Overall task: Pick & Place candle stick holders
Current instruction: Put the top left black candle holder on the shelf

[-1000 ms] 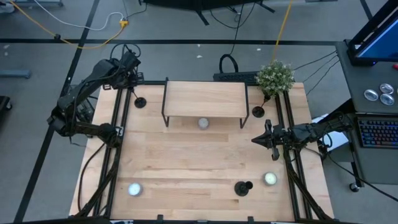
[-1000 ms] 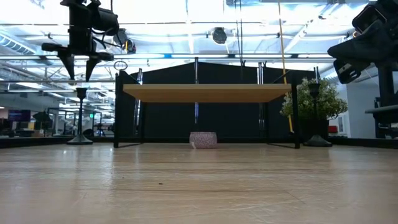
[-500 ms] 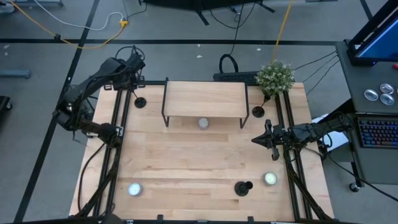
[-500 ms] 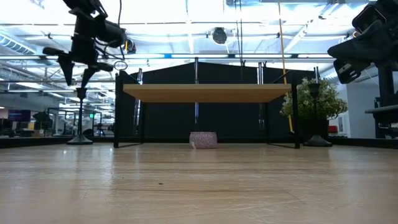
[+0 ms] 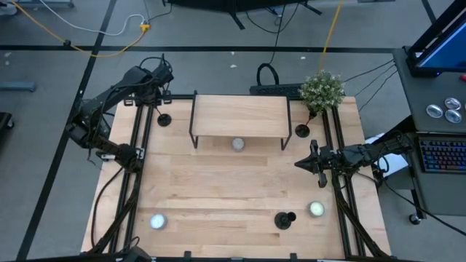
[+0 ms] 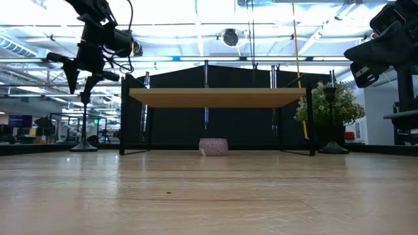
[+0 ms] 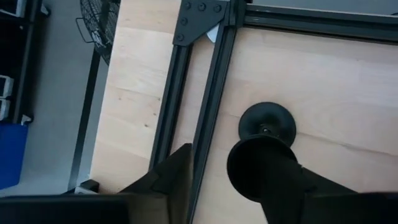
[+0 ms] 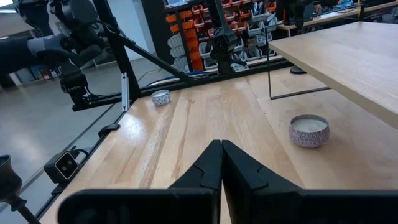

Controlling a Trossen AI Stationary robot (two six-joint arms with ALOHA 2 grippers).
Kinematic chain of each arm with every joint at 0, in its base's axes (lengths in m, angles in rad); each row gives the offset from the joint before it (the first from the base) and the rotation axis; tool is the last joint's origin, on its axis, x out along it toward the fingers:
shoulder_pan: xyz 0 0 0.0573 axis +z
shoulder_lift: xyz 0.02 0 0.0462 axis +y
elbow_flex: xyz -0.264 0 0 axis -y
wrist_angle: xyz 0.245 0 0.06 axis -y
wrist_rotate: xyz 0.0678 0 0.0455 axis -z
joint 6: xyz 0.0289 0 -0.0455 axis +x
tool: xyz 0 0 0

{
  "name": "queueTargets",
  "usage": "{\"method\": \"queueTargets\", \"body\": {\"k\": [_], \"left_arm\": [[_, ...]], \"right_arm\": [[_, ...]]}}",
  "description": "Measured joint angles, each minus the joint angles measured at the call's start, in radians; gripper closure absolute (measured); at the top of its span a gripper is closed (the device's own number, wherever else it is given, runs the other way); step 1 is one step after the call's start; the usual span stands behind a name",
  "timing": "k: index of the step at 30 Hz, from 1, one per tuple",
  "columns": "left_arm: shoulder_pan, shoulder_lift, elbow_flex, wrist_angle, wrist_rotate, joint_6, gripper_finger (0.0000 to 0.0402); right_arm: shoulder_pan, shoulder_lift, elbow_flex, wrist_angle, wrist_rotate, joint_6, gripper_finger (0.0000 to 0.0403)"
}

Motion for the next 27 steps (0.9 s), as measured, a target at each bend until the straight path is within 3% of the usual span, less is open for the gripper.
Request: {"method": "queueTargets", "body": {"k": [10, 27], "left_arm": [[-0.004, -0.009, -0.075, 0.079, 0.012, 0.029, 0.038], [-0.02, -0.098, -0.1, 0.108, 0.07, 0.069, 0.0385]], "right_arm": [[0.0, 0.0, 0.0, 0.0, 0.0, 0.002, 0.0403], [0.0, 0.0, 0.0, 0.073, 0.0, 0.003, 0.0403]]}}
